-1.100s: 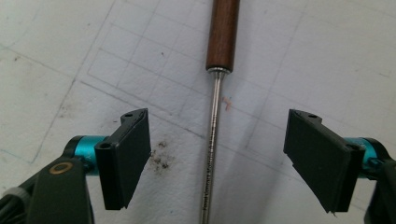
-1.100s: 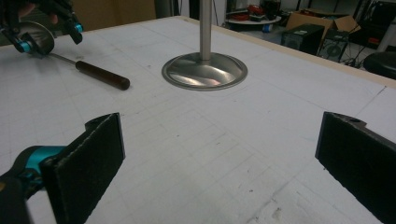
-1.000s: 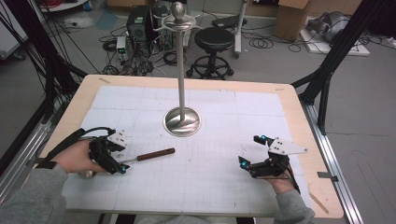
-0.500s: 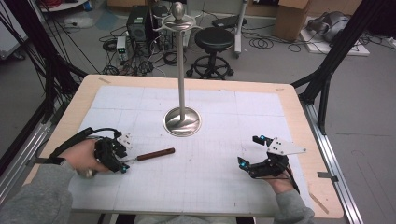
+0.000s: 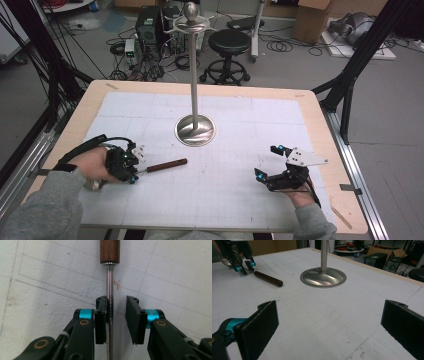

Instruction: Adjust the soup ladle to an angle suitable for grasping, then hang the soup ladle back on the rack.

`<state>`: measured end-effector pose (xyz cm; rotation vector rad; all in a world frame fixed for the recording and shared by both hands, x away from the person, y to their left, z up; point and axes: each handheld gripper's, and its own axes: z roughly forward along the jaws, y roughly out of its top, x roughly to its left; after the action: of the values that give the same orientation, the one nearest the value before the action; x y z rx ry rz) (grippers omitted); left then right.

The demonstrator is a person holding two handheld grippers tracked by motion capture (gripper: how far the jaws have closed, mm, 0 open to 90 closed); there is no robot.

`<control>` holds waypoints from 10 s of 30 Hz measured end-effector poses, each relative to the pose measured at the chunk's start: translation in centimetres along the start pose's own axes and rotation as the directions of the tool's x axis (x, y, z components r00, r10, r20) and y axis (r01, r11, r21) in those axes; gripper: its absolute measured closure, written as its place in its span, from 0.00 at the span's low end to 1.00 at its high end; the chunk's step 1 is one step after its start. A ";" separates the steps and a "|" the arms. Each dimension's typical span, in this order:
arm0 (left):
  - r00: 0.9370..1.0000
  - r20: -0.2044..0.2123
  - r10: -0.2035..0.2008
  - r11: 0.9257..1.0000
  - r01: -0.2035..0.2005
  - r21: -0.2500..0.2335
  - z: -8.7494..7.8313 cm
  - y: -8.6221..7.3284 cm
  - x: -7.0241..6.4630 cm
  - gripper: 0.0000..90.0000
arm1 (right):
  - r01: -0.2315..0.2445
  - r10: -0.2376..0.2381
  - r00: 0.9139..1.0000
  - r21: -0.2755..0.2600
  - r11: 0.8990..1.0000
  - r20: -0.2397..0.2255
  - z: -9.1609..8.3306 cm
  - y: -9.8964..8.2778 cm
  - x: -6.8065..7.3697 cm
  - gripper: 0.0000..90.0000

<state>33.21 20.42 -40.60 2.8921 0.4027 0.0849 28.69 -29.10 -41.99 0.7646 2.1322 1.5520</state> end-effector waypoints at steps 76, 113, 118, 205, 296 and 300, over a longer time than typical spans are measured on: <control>0.903 0.054 -0.426 0.533 0.299 -0.791 -8.1 -6.0 -1.1 0.94 | -0.009 0.009 1.000 -0.001 1.000 -0.008 1.1 0.4 -0.4 0.00; 0.869 -0.059 -0.491 0.418 0.175 -0.891 -7.8 -1.5 -0.6 0.93 | 0.001 -0.001 1.000 -0.011 1.000 0.007 0.3 0.5 -0.1 0.00; 0.876 -0.058 -0.479 0.410 0.165 -0.897 -8.4 -0.8 -0.3 0.93 | 0.004 -0.004 1.000 -0.012 1.000 0.008 0.3 0.5 -0.1 0.00; 0.896 -0.087 -0.436 0.483 0.151 -0.862 -13.6 7.5 4.9 0.93 | 0.007 -0.007 1.000 -0.031 0.999 0.004 0.1 0.6 -0.1 0.00; 0.866 -0.091 -0.491 0.396 0.129 -0.909 -11.7 7.3 3.3 0.05 | 0.010 -0.010 1.000 -0.029 1.000 0.011 -0.1 0.6 -0.1 0.00; 0.856 -0.038 -0.515 0.353 0.171 -0.920 -11.3 6.3 3.3 0.02 | 0.001 -0.001 1.000 -0.024 1.000 0.008 -0.1 0.6 0.0 0.00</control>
<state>37.00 17.80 -28.10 1.6314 0.7506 0.5410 28.76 -29.00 -41.44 0.7605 2.1037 1.5692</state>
